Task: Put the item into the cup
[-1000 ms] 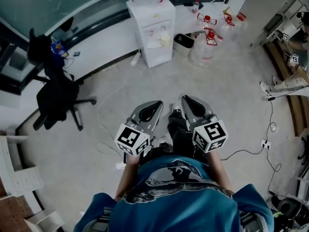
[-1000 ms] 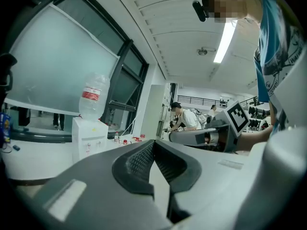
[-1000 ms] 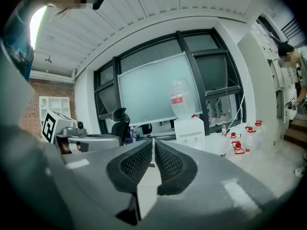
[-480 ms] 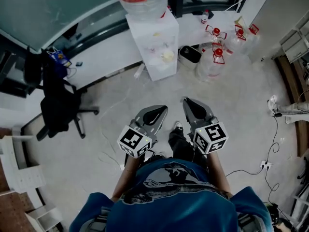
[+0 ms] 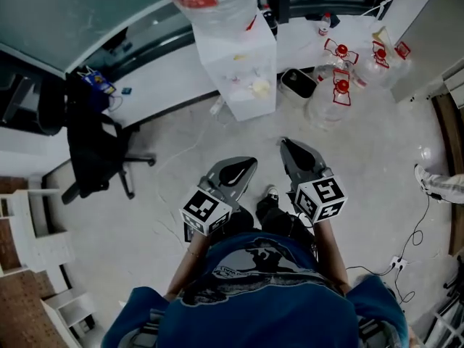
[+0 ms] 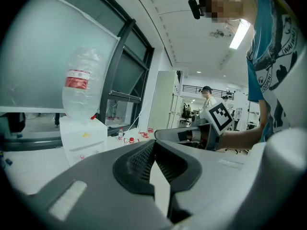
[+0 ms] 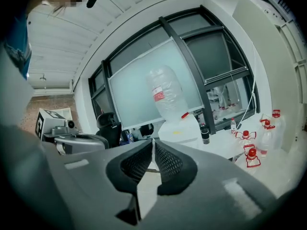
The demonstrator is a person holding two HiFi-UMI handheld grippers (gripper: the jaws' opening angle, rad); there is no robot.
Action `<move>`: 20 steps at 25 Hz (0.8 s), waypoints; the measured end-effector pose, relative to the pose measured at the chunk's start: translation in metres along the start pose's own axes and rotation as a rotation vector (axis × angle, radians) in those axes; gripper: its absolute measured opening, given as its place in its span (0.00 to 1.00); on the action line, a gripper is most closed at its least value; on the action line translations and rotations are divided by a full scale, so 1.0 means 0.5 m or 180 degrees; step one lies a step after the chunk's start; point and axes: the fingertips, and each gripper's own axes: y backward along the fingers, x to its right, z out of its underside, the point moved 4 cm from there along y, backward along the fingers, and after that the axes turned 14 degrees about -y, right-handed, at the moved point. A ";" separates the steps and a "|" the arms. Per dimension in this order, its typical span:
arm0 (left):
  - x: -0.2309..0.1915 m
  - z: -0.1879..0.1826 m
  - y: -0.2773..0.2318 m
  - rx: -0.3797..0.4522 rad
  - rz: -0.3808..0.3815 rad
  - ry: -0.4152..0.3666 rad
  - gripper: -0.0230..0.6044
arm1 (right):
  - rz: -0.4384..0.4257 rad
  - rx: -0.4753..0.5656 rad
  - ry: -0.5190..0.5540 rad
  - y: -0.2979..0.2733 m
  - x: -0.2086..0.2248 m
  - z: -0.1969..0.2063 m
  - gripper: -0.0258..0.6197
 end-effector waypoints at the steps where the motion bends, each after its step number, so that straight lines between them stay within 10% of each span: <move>1: -0.003 0.002 -0.002 -0.0032 -0.0012 0.0002 0.05 | -0.0010 -0.0003 -0.0034 -0.004 0.006 0.000 0.07; 20: -0.183 0.026 -0.060 -0.0081 0.0320 0.0047 0.06 | 0.0275 -0.0033 -0.0350 -0.153 0.061 0.011 0.07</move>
